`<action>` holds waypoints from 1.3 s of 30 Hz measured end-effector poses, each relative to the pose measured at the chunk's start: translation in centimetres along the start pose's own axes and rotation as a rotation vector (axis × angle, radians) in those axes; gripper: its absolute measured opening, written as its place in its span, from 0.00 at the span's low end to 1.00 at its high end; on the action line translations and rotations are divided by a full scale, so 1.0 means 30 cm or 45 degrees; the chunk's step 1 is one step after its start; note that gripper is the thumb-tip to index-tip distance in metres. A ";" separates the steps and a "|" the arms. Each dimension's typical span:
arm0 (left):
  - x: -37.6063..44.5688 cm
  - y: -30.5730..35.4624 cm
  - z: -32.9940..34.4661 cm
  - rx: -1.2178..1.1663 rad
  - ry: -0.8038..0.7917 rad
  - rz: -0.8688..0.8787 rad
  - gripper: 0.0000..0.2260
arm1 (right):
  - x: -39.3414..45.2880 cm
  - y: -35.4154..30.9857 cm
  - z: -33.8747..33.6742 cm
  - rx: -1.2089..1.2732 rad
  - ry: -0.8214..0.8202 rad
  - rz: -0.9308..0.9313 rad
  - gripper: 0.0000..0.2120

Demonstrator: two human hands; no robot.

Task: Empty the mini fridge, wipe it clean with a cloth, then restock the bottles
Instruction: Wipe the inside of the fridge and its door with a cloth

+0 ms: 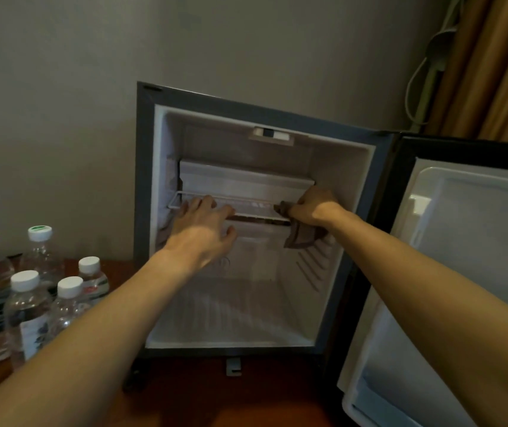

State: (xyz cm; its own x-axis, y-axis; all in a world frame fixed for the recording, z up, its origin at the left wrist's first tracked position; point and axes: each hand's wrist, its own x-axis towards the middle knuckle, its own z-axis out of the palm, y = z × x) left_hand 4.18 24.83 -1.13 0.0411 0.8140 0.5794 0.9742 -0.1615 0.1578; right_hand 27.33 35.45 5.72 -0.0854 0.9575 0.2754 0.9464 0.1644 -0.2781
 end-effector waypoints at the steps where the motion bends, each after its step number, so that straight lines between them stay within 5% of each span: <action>1: 0.007 0.002 0.005 -0.025 0.004 0.017 0.19 | 0.003 0.004 -0.004 0.005 -0.004 0.001 0.32; 15: 0.014 0.024 0.047 0.177 -0.140 0.057 0.25 | 0.045 -0.042 0.043 0.125 0.075 -0.087 0.17; 21: 0.003 0.033 0.049 0.099 -0.095 0.014 0.24 | -0.085 -0.086 -0.096 -0.370 -0.067 -0.110 0.15; 26: -0.003 0.015 0.047 0.085 -0.085 0.043 0.25 | -0.175 -0.066 -0.198 -1.096 0.270 -0.482 0.13; 29: 0.000 0.003 0.077 0.064 -0.025 0.050 0.26 | -0.164 0.003 -0.208 -1.474 0.278 -0.627 0.14; 35: 0.001 -0.037 0.195 -0.031 0.387 0.169 0.27 | -0.039 0.074 -0.146 -1.738 0.332 -0.694 0.09; 39: 0.017 -0.057 0.254 -0.069 0.638 0.250 0.22 | 0.045 0.045 -0.102 -1.848 0.165 -0.625 0.17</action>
State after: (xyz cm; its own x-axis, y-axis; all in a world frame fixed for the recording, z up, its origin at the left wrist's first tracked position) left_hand 4.22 29.78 -7.18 0.0972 0.4021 0.9104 0.9454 -0.3231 0.0418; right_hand 29.44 36.24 8.54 -0.5156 0.8406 0.1660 0.3192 0.0087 0.9476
